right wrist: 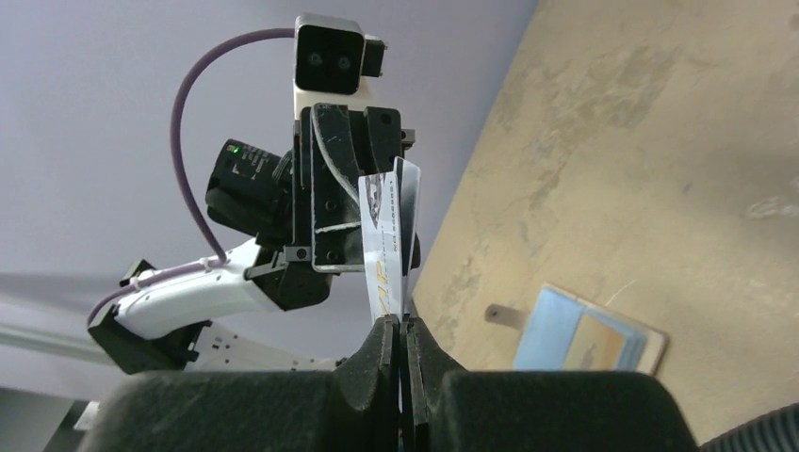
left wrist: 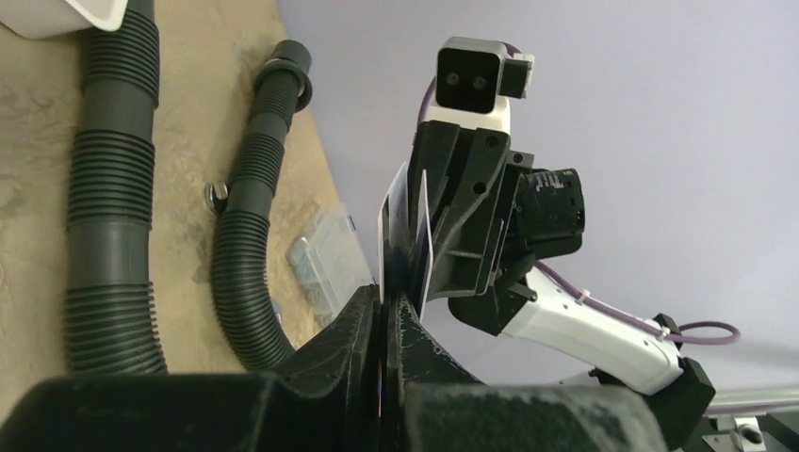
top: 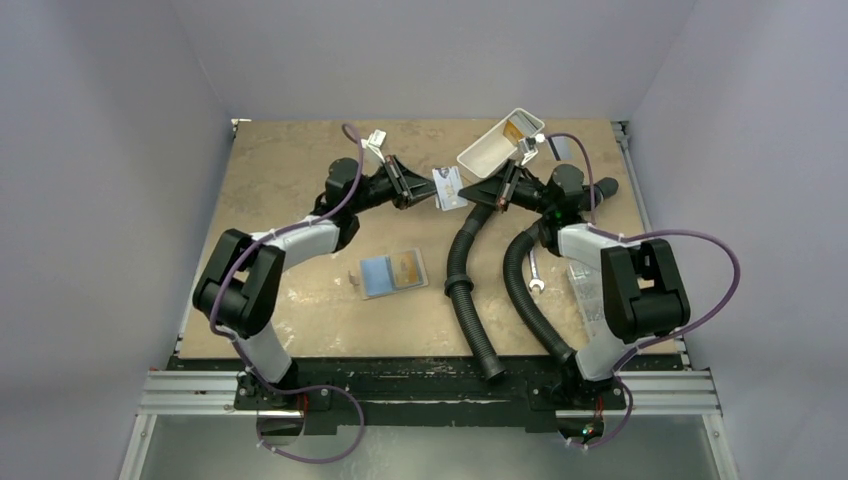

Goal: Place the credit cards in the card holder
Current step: Place the credit card in the storage box.

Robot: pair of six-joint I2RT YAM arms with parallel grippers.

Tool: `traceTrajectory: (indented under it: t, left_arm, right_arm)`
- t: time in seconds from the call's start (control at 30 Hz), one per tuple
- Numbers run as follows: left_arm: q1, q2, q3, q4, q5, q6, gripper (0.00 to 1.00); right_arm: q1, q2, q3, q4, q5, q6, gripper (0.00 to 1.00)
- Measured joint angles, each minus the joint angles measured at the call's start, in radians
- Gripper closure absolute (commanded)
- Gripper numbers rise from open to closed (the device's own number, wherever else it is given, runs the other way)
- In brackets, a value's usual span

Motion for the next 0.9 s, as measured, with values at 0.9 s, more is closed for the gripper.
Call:
traceTrajectory:
  t: [0.9]
  left_arm:
    - [0.002, 0.816, 0.91, -0.041, 0.023, -0.085, 1.0]
  right_arm:
    - [-0.208, 0.504, 0.468, -0.084, 0.032, 0.035, 1.0]
